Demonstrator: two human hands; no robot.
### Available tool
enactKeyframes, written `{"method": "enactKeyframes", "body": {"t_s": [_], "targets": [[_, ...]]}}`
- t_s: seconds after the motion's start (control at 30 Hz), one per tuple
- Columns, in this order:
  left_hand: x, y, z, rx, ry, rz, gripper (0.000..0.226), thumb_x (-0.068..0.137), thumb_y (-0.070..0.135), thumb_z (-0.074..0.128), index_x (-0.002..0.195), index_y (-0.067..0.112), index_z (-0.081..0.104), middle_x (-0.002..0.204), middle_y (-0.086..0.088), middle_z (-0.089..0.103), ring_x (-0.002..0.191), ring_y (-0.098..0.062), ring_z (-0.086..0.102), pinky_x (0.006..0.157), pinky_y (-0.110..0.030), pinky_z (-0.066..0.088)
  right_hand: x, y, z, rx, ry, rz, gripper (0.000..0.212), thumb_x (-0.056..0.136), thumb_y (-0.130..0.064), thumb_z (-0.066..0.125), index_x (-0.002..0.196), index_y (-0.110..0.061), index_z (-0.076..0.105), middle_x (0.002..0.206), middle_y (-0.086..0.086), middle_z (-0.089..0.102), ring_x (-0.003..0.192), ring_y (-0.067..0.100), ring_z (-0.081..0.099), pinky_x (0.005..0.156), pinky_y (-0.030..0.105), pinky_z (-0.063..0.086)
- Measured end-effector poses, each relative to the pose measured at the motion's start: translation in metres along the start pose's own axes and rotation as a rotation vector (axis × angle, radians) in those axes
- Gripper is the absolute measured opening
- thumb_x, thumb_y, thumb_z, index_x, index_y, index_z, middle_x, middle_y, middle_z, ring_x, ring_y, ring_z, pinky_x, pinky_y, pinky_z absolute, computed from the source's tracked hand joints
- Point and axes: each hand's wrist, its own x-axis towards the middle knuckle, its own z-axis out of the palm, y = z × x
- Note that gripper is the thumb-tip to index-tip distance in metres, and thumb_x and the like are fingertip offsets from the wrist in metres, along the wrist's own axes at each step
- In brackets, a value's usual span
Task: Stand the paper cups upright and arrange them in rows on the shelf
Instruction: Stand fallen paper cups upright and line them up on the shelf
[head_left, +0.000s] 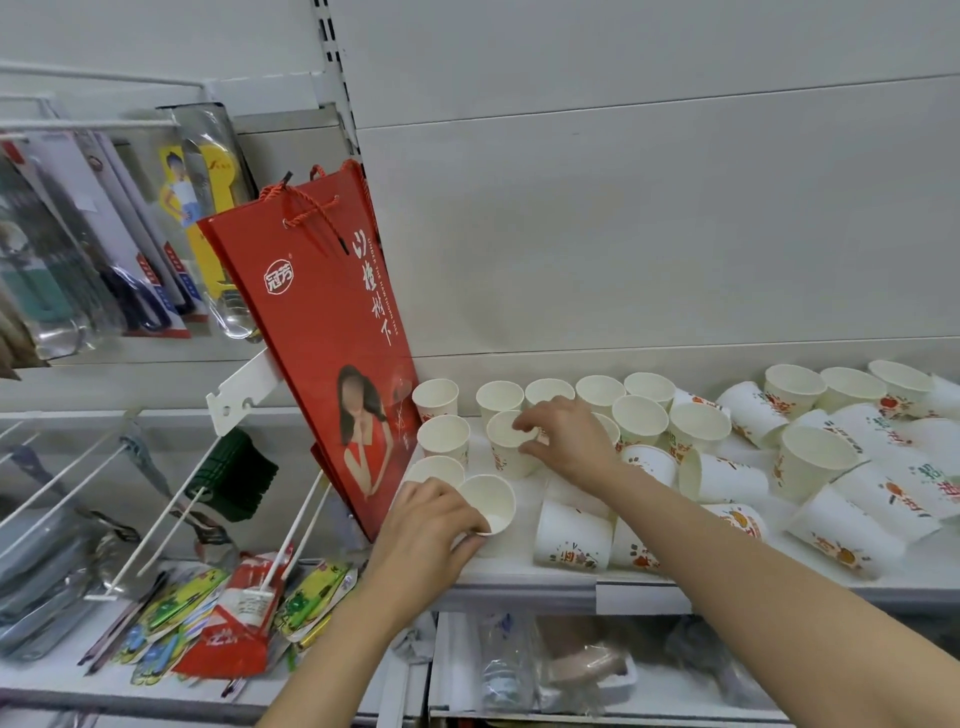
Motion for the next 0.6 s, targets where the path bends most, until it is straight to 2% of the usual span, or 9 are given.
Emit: {"method": "enactKeyframes", "body": {"t_s": [0.1,0.2,0.3,0.4,0.43,0.53,0.6], "targets": [[-0.004,-0.002,-0.003,0.082,0.04,-0.031,0.02,0.068,0.031,0.085,0.081,0.03,0.07,0.08,0.018,0.064,0.086,-0.008,0.049,0.075,-0.019,0.024,-0.019,0.019,-0.018,-0.041,0.042,-0.021,0.016,0.076,-0.02,0.072,0.092,-0.022,0.071,0.088,-0.006,0.07,0.086,0.021,0.056,0.075,0.034,0.037],[0.002,0.019,-0.004,0.022,0.123,-0.109,0.026,0.072,0.04,0.081,0.091,0.027,0.07,0.09,0.016,0.064,0.086,-0.008,0.052,0.074,-0.022,0.037,-0.043,0.032,-0.031,-0.082,0.04,-0.042,0.011,0.077,-0.019,0.072,0.088,-0.022,0.072,0.086,-0.006,0.07,0.084,0.022,0.057,0.072,0.034,0.04],[0.017,0.062,-0.002,-0.045,0.183,-0.244,0.017,0.082,0.042,0.072,0.089,0.027,0.07,0.088,0.014,0.066,0.071,-0.007,0.06,0.058,-0.025,0.048,-0.059,0.031,-0.035,-0.075,0.065,-0.07,0.013,0.077,-0.022,0.074,0.09,-0.022,0.073,0.088,-0.008,0.071,0.086,0.02,0.056,0.069,0.031,0.038],[0.034,0.097,0.007,0.07,-0.092,-0.47,0.035,0.093,0.052,0.051,0.11,0.025,0.066,0.105,0.005,0.066,0.094,-0.021,0.064,0.072,-0.033,0.049,-0.068,0.027,-0.035,-0.078,0.108,-0.098,0.015,0.075,-0.021,0.076,0.089,-0.022,0.074,0.09,-0.009,0.072,0.086,0.02,0.055,0.067,0.028,0.033],[0.039,0.104,0.01,0.107,-0.167,-0.529,0.039,0.094,0.054,0.047,0.11,0.023,0.063,0.107,0.002,0.066,0.097,-0.024,0.063,0.074,-0.034,0.046,-0.07,0.026,-0.034,-0.068,0.105,-0.098,0.015,0.075,-0.02,0.076,0.09,-0.022,0.074,0.09,-0.008,0.072,0.087,0.021,0.055,0.067,0.029,0.035],[0.05,0.115,0.019,0.112,-0.236,-0.648,0.037,0.094,0.052,0.048,0.097,0.017,0.062,0.1,-0.004,0.067,0.093,-0.029,0.062,0.068,-0.034,0.041,-0.073,0.024,-0.031,-0.049,0.071,-0.089,0.015,0.076,-0.02,0.074,0.091,-0.02,0.074,0.09,-0.007,0.071,0.09,0.024,0.054,0.073,0.036,0.041],[0.056,0.12,0.021,0.048,-0.223,-0.723,0.031,0.092,0.045,0.054,0.094,0.017,0.066,0.096,-0.005,0.069,0.091,-0.029,0.063,0.069,-0.032,0.045,-0.073,0.023,-0.03,-0.055,0.062,-0.087,0.016,0.078,-0.019,0.072,0.093,-0.02,0.074,0.092,-0.006,0.071,0.091,0.025,0.053,0.074,0.035,0.038]]}}
